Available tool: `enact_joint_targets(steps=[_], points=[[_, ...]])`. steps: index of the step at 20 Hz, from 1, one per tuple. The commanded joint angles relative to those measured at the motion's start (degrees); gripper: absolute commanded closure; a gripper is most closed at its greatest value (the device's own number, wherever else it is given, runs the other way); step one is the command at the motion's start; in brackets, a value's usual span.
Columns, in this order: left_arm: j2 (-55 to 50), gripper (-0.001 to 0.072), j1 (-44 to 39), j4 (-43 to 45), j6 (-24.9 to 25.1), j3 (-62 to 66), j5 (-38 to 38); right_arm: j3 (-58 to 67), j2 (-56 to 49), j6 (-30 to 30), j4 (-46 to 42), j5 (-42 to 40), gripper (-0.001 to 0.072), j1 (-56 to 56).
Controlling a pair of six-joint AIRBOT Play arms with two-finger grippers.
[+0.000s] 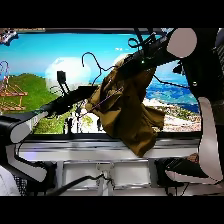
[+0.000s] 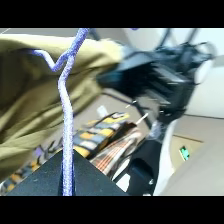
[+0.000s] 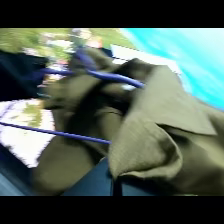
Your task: Fold the clothes and pants, and hang the long-sleeved shirts on hangers.
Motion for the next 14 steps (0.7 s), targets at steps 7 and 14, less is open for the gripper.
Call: enact_joint_targets(steps=[7,14], points=[[5.3,0.0690,13.8,8.2,-4.0,0.2,1.0,0.0,-2.9,0.2,-7.4,-13.5,0.0685,-3.2],[5.3,0.0690,12.9,24.2,-6.9,0.2,2.5,0.0,-4.4,0.0,-7.5,-20.7,0.0685,-3.5]])
